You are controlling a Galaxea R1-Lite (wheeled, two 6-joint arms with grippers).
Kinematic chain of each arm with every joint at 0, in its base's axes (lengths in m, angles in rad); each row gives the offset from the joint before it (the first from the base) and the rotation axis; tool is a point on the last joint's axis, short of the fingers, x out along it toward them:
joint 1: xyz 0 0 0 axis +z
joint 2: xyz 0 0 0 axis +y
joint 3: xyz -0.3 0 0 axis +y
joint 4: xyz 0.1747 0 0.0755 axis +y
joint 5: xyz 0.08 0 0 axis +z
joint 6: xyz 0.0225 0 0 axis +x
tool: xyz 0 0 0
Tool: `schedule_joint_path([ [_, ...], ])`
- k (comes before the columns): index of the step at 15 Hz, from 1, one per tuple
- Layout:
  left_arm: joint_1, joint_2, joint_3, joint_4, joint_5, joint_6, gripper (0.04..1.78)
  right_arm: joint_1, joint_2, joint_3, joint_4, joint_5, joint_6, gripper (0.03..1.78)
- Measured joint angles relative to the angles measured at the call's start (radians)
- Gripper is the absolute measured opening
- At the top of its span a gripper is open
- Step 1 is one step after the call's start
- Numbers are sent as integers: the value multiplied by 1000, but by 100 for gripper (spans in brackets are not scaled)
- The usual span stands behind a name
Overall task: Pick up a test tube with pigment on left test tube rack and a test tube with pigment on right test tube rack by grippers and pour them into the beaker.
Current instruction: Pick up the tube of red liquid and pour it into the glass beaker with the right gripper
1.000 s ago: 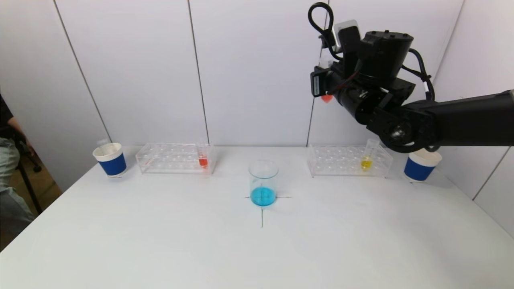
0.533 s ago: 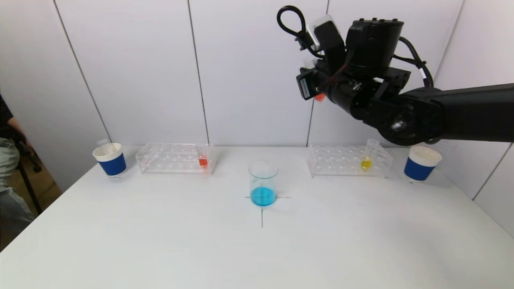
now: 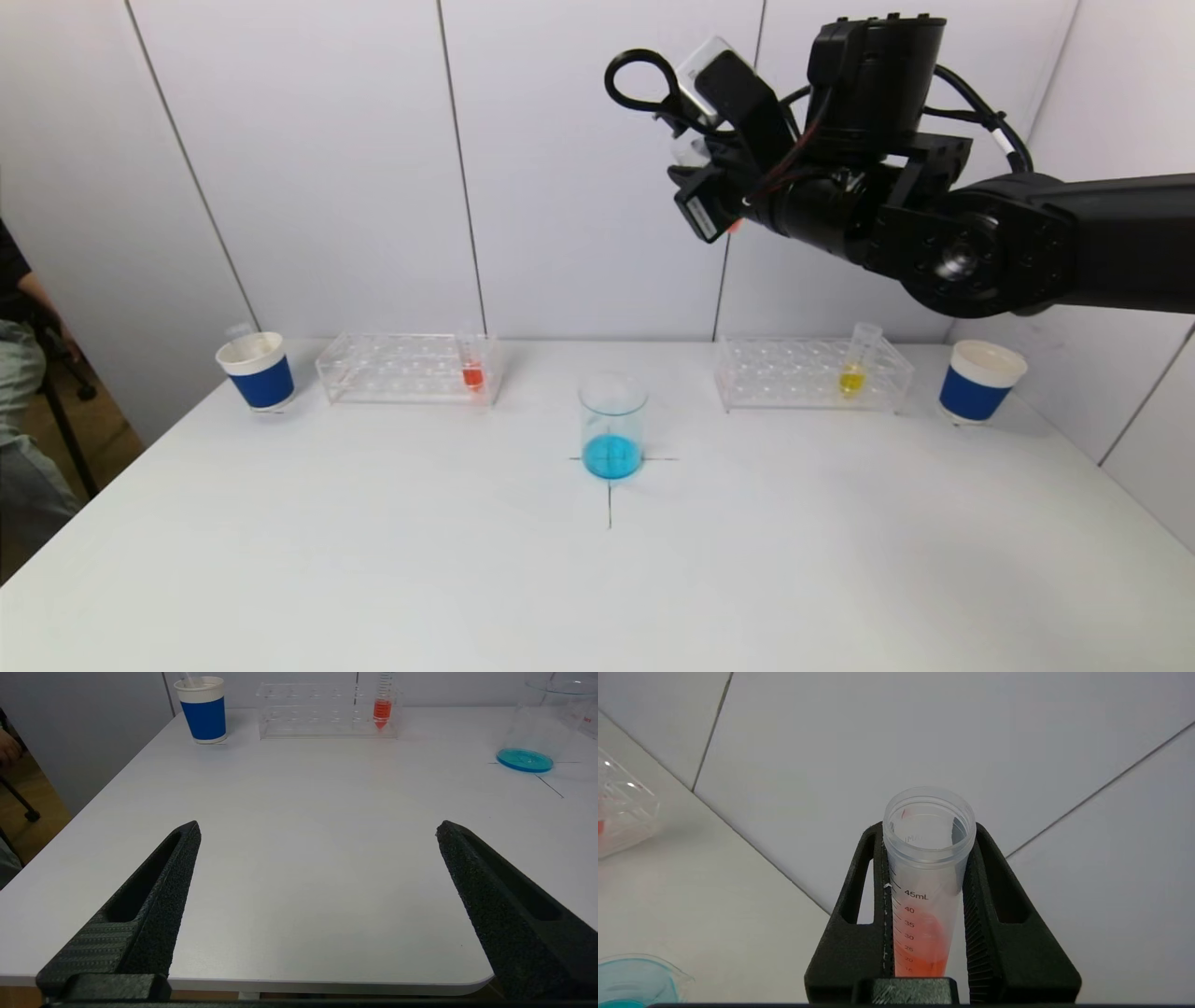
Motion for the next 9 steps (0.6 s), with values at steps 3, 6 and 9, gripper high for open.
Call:
schedule_joint_path([
  [3, 0, 0, 0, 0, 0, 0, 176, -25, 6, -2, -10, 87, -61, 48],
  [6, 0, 0, 0, 0, 0, 0, 176, -45, 27, 4, -42, 169, -116, 48],
  [9, 0, 0, 0, 0, 0, 0, 176, -61, 63, 26, -167, 262, -182, 48],
])
